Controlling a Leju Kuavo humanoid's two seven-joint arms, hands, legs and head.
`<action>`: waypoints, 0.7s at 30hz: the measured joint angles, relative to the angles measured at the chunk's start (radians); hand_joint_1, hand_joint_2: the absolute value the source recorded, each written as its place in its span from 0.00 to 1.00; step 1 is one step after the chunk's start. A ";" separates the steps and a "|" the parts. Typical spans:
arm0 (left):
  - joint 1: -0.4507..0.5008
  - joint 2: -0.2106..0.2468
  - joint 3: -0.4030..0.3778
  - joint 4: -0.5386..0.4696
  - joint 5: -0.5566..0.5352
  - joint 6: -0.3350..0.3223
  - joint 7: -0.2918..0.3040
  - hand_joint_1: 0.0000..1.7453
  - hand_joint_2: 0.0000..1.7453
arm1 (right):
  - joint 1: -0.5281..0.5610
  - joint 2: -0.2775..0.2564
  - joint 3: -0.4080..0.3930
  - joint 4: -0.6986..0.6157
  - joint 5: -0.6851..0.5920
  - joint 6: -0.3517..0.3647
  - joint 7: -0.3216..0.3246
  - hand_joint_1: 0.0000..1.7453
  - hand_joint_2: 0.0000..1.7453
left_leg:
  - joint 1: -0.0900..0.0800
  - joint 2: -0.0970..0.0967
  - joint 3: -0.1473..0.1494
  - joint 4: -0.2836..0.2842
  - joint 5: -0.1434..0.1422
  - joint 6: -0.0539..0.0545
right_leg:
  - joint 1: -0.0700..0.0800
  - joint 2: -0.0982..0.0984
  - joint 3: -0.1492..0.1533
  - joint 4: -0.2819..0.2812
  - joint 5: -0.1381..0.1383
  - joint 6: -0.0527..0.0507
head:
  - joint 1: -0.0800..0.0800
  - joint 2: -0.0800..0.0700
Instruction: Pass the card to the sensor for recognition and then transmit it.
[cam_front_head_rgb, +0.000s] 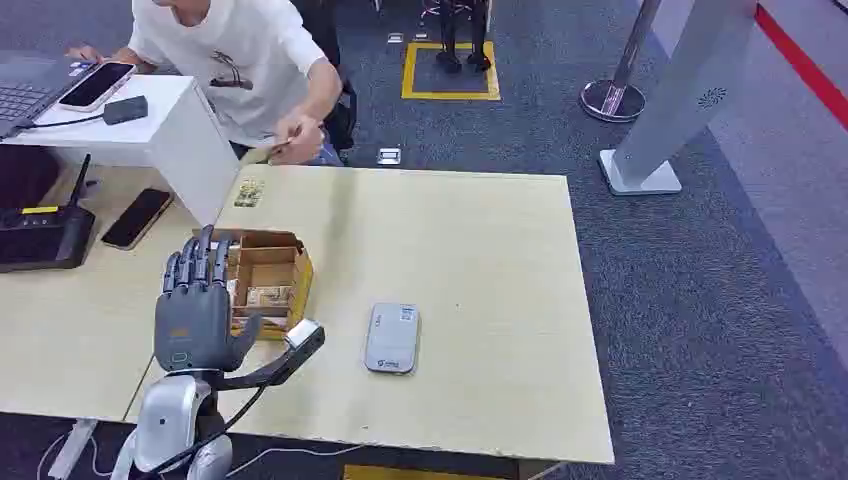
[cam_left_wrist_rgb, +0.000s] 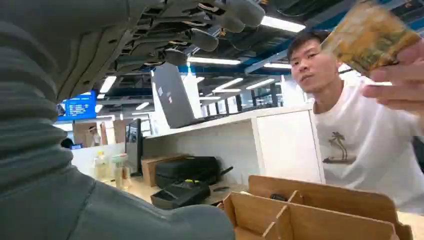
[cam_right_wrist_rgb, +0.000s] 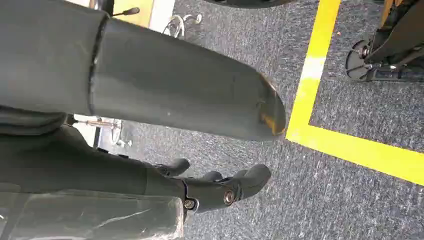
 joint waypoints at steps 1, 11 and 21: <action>0.000 -0.001 0.000 0.000 0.000 0.000 -0.002 0.00 1.00 | 0.000 0.000 0.000 0.000 0.000 0.000 0.000 0.00 0.00 | 0.000 0.000 0.000 0.000 0.000 0.000 | 0.000 0.000 0.000 0.000 0.000 0.000 | 0.000 0.000; -0.051 0.013 0.005 0.038 0.000 -0.011 -0.008 0.00 1.00 | 0.000 0.000 0.004 0.000 0.025 0.006 0.000 0.00 0.00 | 0.000 0.000 0.000 0.000 0.000 0.000 | 0.000 0.000 0.000 0.000 0.000 0.000 | 0.000 0.000; -0.161 0.034 0.045 0.131 0.000 -0.030 0.006 0.00 1.00 | -0.001 0.000 0.016 0.000 0.049 0.006 0.000 0.00 0.00 | 0.000 0.000 0.000 0.000 0.000 0.000 | 0.000 0.000 0.000 0.000 0.000 0.000 | 0.000 0.000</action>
